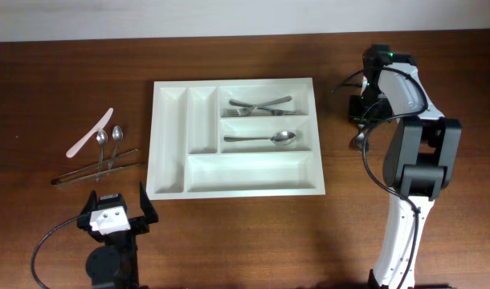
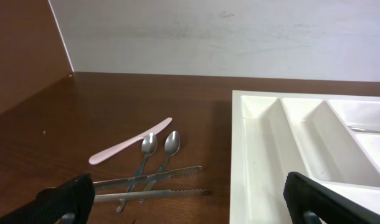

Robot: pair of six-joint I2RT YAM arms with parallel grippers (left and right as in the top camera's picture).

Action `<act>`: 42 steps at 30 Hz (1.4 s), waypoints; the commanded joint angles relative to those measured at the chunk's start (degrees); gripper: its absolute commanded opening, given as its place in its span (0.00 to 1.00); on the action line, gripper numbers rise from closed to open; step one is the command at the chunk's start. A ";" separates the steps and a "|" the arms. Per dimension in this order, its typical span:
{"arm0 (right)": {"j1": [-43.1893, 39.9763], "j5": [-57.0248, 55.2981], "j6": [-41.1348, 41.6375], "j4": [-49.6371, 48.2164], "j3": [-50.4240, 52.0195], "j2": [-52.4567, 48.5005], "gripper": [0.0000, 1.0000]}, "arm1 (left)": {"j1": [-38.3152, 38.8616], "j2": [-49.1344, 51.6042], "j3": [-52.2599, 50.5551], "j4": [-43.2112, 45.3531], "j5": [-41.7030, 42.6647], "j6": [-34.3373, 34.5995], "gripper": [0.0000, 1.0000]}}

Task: Pack container
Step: 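Lower the right gripper and close on the spoon's handle, then carry the spoon left and lower it into the middle compartment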

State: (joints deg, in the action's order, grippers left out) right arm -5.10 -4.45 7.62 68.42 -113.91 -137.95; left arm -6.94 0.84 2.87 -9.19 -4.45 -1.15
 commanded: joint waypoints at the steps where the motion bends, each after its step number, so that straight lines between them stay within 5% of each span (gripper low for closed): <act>1: 0.22 -0.02 0.39 -0.26 0.55 -2.12 0.04 | -0.37 -0.17 -0.28 0.13 0.63 -1.09 0.99; 25: 0.22 1.92 -2.60 7.08 -9.11 -1.79 0.04 | -0.37 -0.17 -0.28 0.13 0.63 -1.09 0.99; 32: 0.39 6.75 -10.23 10.34 -18.14 -1.79 0.04 | -0.37 -0.17 -0.28 0.13 0.63 -1.09 0.99; 42: 6.49 16.72 -32.83 15.39 -29.07 -1.79 0.04 | -0.37 -0.17 -0.28 0.13 0.63 -1.09 0.99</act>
State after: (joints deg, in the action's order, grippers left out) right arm -2.02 7.73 -15.53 83.50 -140.03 -139.26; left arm -6.94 0.84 2.87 -9.19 -4.45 -1.15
